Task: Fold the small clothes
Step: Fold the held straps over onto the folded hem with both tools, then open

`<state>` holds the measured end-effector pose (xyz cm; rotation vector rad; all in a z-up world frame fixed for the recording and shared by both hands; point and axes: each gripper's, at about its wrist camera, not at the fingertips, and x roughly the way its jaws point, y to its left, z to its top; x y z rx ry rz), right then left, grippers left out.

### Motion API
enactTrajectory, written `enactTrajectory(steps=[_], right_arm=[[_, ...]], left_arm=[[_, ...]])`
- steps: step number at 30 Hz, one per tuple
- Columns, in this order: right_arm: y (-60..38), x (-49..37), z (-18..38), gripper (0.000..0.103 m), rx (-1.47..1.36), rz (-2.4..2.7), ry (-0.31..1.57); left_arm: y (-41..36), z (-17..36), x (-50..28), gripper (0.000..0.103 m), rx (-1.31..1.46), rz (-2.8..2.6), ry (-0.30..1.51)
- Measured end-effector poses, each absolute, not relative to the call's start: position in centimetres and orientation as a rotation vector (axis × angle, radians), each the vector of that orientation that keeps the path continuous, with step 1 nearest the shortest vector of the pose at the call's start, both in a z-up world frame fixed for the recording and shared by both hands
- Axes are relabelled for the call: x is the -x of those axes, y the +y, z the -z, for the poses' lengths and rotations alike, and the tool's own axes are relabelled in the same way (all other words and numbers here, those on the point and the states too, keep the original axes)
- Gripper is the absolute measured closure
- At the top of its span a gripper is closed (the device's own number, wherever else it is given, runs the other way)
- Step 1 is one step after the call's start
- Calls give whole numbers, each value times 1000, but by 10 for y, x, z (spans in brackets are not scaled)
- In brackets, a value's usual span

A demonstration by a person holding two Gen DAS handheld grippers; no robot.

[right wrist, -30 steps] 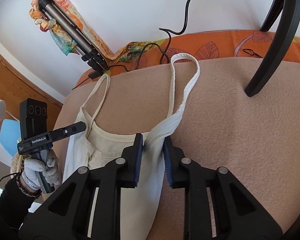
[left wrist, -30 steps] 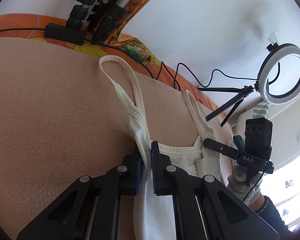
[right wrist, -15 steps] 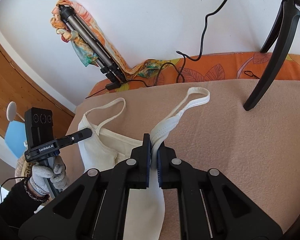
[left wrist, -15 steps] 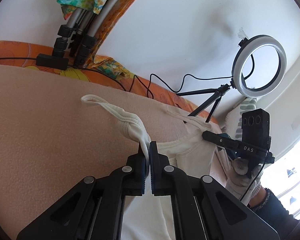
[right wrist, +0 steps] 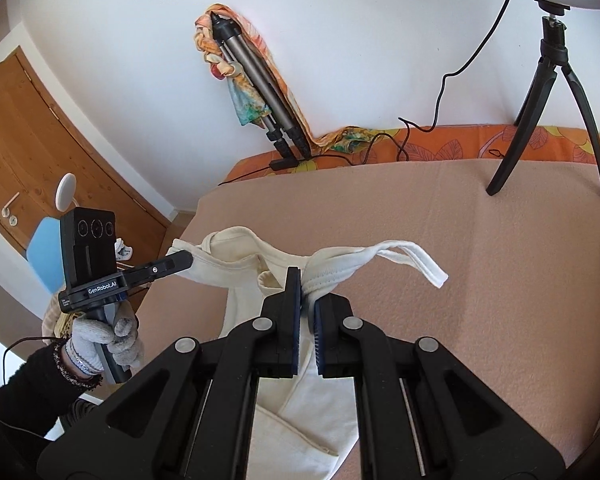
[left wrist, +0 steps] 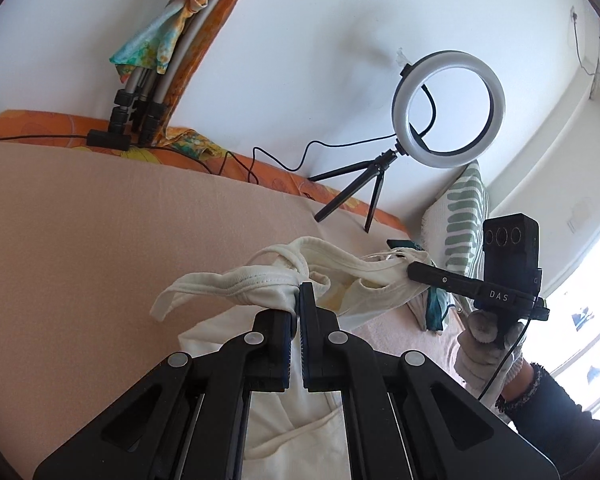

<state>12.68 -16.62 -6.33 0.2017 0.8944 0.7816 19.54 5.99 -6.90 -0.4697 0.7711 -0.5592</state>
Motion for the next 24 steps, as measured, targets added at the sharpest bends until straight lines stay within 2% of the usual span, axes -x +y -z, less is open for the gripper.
enactTrajectory(steps=[6, 13, 24], right_arm=[[-172, -68, 64, 96, -177, -775, 894], [-183, -18, 88, 96, -197, -745, 910], [-180, 29, 121, 96, -74, -669, 944]], left_arm=[[56, 70, -145, 101, 444, 559, 783], [44, 100, -90, 101, 395, 553, 848], [41, 119, -57, 99, 323, 524, 917]])
